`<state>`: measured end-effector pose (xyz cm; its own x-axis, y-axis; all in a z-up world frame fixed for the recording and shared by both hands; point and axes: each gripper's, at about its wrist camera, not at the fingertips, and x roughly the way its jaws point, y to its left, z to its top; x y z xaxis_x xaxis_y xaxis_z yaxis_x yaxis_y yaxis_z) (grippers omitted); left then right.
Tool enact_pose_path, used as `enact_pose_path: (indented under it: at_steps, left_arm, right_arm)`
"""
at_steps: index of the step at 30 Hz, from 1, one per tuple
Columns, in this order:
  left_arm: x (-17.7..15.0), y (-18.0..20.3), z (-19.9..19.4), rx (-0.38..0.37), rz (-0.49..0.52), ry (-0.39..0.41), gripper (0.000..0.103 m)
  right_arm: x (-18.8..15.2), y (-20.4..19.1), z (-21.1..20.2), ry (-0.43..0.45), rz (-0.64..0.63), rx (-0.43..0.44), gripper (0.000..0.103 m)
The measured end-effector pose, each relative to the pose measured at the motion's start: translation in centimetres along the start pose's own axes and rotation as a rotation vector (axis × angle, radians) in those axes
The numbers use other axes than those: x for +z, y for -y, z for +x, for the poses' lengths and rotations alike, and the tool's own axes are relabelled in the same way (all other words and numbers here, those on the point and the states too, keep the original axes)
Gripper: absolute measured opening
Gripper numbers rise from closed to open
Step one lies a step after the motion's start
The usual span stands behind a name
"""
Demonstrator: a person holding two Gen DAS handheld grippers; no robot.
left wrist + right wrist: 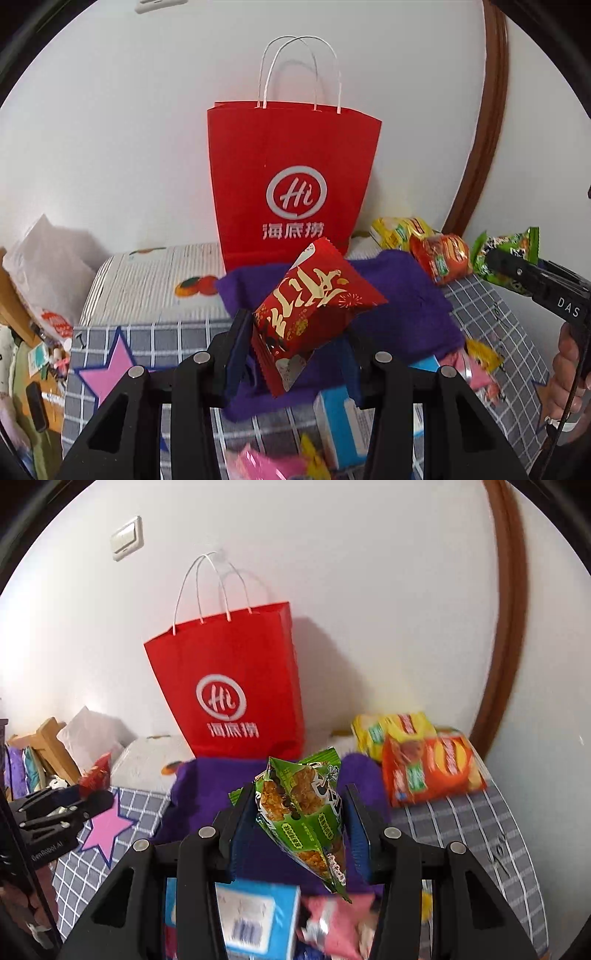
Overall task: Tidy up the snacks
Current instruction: 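Carry the red candy packet and green chip bag over the purple towel with both tools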
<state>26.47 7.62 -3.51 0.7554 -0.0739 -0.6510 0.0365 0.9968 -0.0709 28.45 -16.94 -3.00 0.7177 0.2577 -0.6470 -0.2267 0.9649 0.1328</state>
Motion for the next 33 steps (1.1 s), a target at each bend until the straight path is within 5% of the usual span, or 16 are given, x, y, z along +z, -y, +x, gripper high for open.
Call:
enact_pose_path:
  at_steps: [15, 33]
  left_arm:
    - [4.0, 0.9, 8.5, -0.037, -0.011, -0.043, 0.042]
    - [1.2, -0.9, 16.5, 0.022, -0.017, -0.241, 0.042]
  right_arm:
    - [4.5, -0.6, 8.8, -0.003, 0.015, 0.09, 0.046]
    - [-0.1, 3.8, 20.3, -0.347, 0.039, 0.003, 0.046]
